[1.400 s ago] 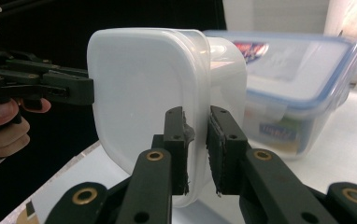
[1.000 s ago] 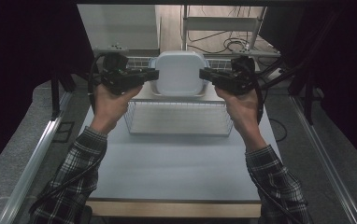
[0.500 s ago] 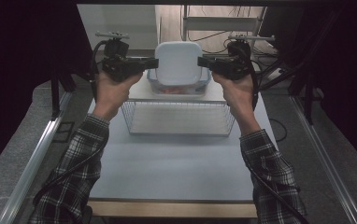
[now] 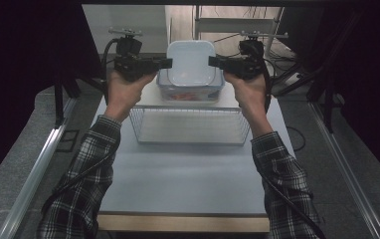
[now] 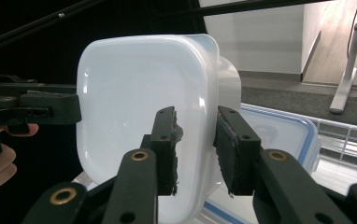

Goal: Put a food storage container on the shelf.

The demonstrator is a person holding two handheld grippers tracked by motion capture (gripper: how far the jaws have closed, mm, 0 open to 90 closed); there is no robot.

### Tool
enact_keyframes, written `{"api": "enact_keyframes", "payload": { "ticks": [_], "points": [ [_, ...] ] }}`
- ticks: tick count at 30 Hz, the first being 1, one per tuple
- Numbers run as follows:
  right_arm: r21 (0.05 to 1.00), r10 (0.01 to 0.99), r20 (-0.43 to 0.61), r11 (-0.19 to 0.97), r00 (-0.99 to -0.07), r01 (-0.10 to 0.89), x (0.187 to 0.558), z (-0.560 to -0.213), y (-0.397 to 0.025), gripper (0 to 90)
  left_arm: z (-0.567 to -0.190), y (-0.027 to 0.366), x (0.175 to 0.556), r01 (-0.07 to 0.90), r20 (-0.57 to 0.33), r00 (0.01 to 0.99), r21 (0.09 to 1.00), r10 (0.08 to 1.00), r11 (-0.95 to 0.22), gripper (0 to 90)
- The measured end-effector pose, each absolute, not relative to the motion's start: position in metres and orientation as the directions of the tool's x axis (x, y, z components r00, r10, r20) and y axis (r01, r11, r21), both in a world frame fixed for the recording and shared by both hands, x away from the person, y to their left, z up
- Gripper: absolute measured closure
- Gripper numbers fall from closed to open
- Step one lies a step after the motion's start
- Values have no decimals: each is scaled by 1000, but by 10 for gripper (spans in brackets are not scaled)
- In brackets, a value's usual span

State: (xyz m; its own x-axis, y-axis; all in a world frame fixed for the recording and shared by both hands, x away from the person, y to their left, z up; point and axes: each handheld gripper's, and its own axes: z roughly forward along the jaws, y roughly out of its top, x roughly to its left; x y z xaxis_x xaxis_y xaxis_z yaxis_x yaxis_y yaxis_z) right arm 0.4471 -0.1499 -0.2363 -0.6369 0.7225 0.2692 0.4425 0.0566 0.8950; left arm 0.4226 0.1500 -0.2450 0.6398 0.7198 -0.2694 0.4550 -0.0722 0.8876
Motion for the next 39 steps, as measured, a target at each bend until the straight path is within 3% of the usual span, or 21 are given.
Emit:
{"api": "enact_keyframes", "payload": {
  "ticks": [23, 32, 39],
  "points": [
    [881, 738, 297, 33, -606, 472, 465, -244, -143, 565, -249, 147, 448, 481, -277, 591, 875, 758, -55, 603],
    [901, 786, 234, 46, -572, 431, 470, -246, -139, 559, -249, 144, 455, 484, -261, 567, 873, 781, -59, 598],
    [902, 790, 229, 46, -568, 429, 470, -245, -139, 534, -246, 142, 453, 467, -229, 570, 881, 789, -81, 527]
  ]
}}
